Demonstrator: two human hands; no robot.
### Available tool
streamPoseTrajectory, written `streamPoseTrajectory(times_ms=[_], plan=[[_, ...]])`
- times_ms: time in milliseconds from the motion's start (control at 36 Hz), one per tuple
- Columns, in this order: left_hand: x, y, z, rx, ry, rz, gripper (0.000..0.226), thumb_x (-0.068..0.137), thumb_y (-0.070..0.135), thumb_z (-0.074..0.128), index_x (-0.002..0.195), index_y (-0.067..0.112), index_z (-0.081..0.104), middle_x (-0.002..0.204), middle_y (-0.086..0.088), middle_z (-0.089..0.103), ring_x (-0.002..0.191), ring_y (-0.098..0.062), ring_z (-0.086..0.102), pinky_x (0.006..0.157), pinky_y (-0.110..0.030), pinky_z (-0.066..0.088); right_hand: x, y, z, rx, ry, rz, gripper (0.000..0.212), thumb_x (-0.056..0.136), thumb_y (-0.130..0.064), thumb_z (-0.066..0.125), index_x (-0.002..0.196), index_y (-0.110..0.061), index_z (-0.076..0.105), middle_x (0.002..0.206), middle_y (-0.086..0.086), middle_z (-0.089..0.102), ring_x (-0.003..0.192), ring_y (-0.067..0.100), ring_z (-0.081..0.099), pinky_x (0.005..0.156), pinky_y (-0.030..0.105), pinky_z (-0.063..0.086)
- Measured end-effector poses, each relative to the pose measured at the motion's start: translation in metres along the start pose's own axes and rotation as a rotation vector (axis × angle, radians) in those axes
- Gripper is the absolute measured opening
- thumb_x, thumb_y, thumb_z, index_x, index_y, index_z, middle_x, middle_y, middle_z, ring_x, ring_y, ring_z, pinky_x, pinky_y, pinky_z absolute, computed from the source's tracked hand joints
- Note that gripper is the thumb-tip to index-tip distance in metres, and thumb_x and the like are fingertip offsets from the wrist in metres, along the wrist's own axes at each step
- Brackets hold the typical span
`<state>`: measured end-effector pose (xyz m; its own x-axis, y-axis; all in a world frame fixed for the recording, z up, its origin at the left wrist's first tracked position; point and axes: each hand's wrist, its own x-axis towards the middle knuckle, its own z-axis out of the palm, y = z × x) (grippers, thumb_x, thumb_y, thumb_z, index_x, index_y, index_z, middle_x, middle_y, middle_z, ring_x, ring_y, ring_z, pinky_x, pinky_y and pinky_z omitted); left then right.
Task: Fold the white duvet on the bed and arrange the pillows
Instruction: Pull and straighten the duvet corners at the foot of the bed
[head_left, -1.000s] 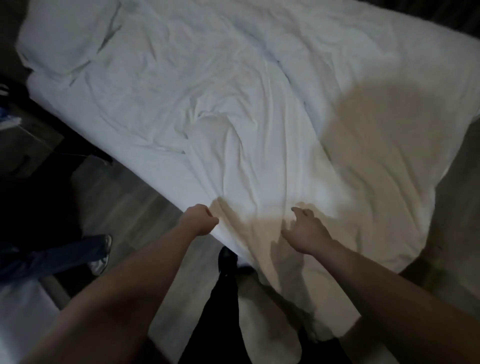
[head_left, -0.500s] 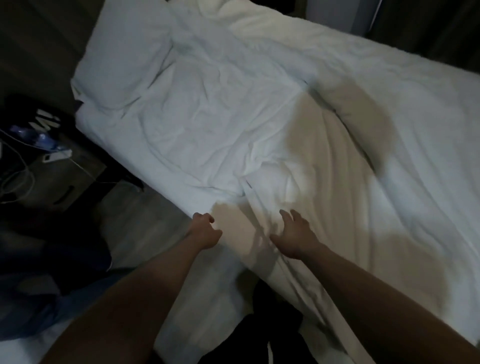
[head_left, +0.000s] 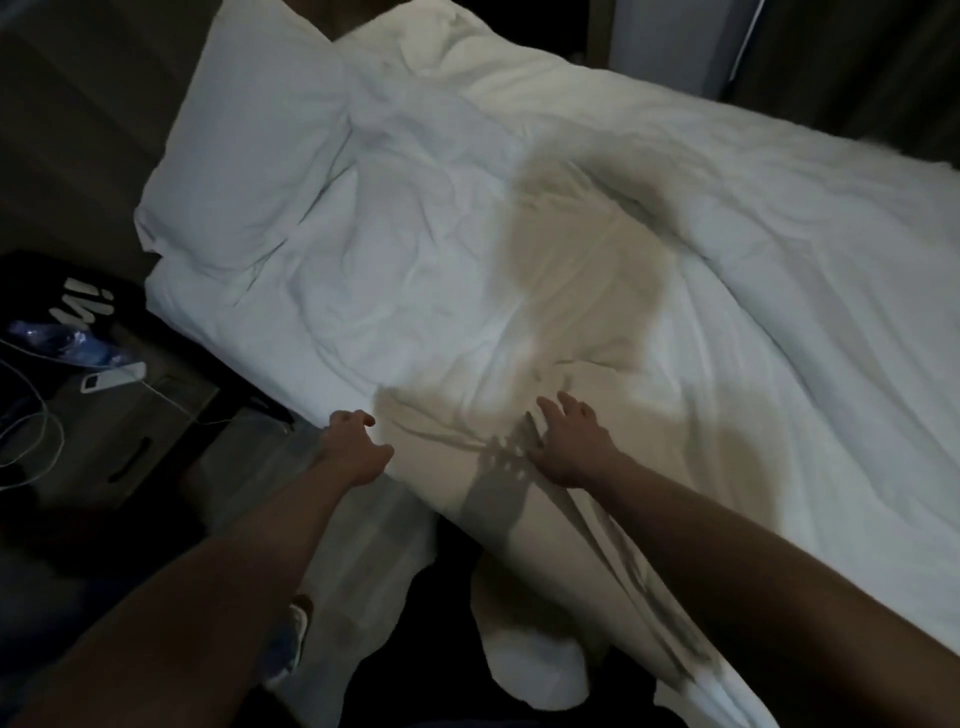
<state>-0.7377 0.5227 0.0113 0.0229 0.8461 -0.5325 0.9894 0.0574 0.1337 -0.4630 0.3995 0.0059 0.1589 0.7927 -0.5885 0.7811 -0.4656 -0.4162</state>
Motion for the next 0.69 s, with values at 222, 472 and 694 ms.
streamPoseTrajectory(times_ms=[222,472,694], plan=[[0.102,-0.035,-0.073,-0.043,-0.076,0.012,0.061,0.085,0.035,0.068,0.139,0.014,0.047,0.145,-0.014,0.032,0.131,-0.035,0.040,0.107,-0.039,0.039,0.070,-0.097,-0.003,0.048,-0.027,0.110,0.077,0.093,-0.046,0.054,0.156,-0.025,0.014,0.164,0.004,0.006,0.150,0.034,0.008,0.117,0.051,0.026],[0.161,-0.062,-0.133,-0.044,-0.033,-0.002,0.066,0.086,0.040,0.067,0.142,0.015,0.042,0.147,-0.013,0.030,0.132,-0.034,0.038,0.105,-0.041,0.041,0.103,-0.142,-0.014,0.012,0.003,0.102,0.081,0.091,-0.049,0.057,0.156,-0.026,0.013,0.164,0.003,0.006,0.149,0.033,0.011,0.116,0.052,0.027],[0.234,-0.075,-0.151,-0.104,-0.071,-0.026,0.071,0.085,0.047,0.068,0.141,0.014,0.042,0.147,-0.015,0.031,0.132,-0.033,0.040,0.108,-0.041,0.039,0.141,-0.155,-0.009,-0.007,-0.007,0.127,0.082,0.092,-0.049,0.055,0.157,-0.025,0.010,0.165,0.004,0.003,0.150,0.033,0.008,0.117,0.051,0.027]])
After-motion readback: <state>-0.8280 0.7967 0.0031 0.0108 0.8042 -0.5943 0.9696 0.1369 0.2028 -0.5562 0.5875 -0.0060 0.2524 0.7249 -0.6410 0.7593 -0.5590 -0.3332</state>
